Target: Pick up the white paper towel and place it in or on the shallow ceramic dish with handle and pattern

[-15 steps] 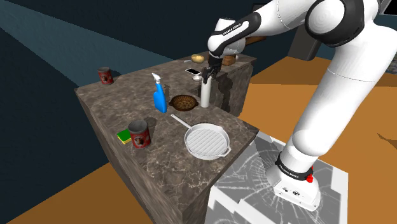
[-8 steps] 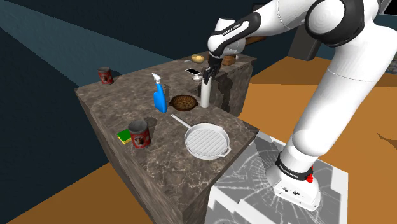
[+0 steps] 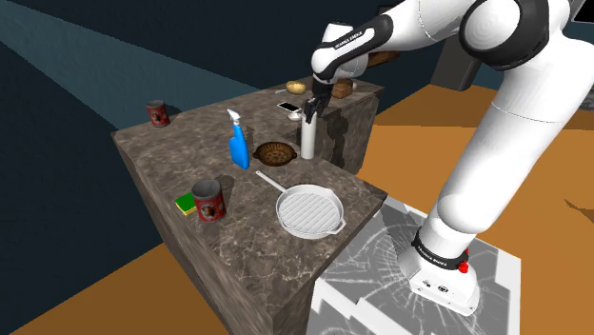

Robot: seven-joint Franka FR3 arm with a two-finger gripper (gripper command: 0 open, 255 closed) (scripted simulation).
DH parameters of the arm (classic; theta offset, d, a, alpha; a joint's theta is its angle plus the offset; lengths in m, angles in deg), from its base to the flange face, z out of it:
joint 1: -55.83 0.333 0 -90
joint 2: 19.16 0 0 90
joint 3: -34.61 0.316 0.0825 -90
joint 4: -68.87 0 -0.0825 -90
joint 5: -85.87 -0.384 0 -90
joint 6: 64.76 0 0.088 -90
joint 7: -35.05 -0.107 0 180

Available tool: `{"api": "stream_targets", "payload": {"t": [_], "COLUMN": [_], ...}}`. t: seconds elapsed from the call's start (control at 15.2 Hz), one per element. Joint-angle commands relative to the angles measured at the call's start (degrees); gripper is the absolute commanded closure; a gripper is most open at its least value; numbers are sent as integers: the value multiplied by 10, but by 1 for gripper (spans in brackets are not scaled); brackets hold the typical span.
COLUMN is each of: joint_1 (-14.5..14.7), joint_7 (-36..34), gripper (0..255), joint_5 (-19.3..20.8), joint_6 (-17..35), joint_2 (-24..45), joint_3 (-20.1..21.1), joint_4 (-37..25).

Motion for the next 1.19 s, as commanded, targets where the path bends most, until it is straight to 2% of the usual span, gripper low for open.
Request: {"api": "stream_targets", "payload": {"t": [0.0, 1.12], "joint_1": [0, 0], "joint_7": [-3, -19], "gripper": [255, 255], "joint_5": [3, 18], "joint_6": [-14, -141], "joint_2": [-5, -41], "joint_3": [0, 2], "joint_4": [-8, -102]}}
